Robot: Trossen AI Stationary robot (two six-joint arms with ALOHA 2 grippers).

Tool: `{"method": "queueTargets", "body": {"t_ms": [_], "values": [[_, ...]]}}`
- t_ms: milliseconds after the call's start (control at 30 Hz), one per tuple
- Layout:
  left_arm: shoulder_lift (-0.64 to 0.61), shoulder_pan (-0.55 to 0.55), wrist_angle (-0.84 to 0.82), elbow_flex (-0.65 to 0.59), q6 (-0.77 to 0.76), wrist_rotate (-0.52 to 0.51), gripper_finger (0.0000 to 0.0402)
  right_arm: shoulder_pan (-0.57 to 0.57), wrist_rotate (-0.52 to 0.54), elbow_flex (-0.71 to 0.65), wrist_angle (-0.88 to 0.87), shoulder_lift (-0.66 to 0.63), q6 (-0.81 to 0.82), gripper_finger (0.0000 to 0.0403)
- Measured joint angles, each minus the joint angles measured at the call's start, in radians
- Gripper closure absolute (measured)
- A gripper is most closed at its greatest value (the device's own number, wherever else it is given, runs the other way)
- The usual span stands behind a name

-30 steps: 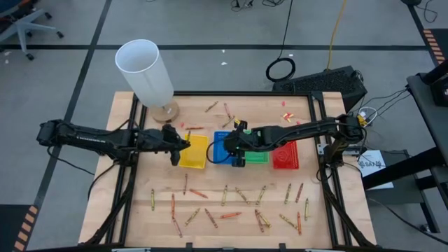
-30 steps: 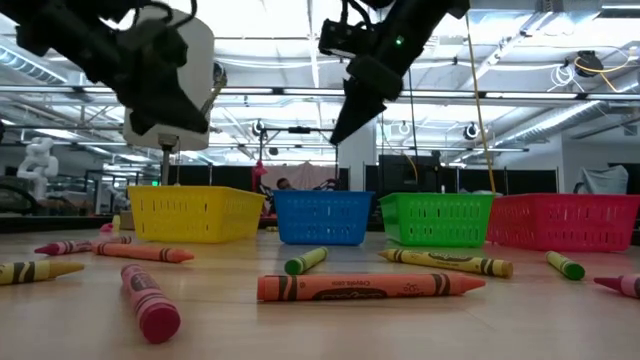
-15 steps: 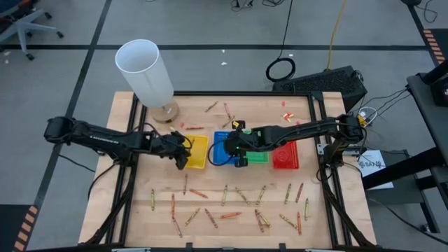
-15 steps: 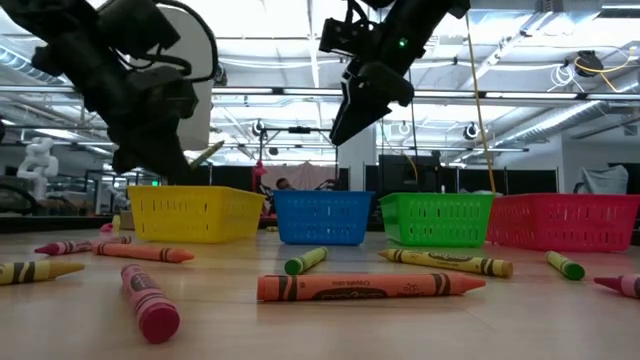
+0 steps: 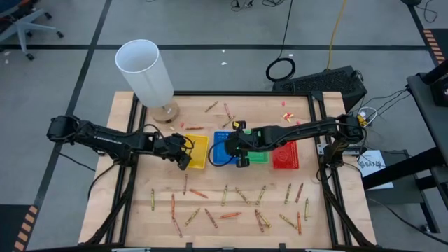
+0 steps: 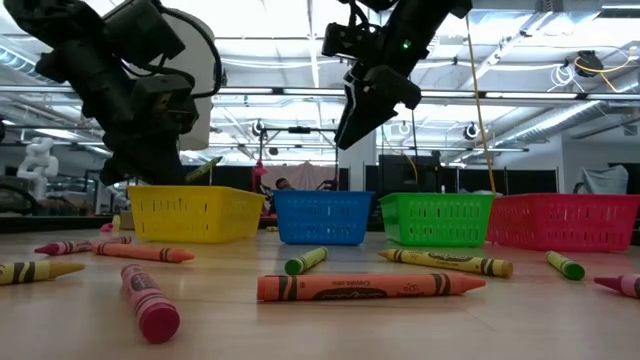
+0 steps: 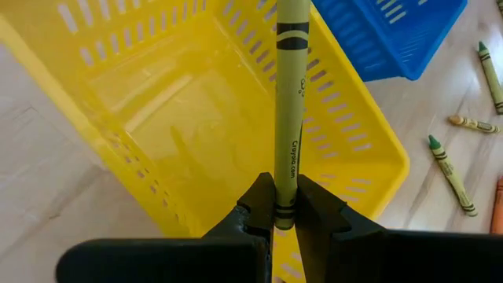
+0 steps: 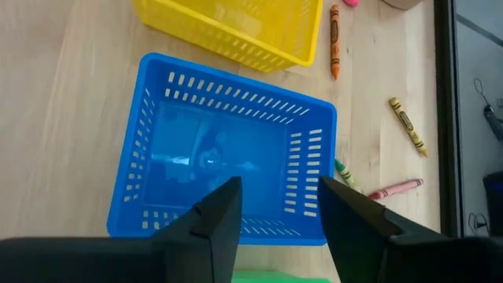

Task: Sort crayons
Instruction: Put the green crayon into the yellow bin, then put the orange crayon into the red bin

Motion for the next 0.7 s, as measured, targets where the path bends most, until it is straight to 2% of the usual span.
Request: {"method": "queueTargets", "body": {"t_ms": [400,700], "values": [[0.000,0.000,0.000,0.000,0.033,-0.035,0.0272,0.000,0.000,0.000,-0.011,0.000,-0.007,0.0251],[-0.009,0.000,0.041,0.000,0.182,-0.036,0.0260,-0.002,0.019,0.000,-0.123,-0.050,0.030,0.0251]]}}
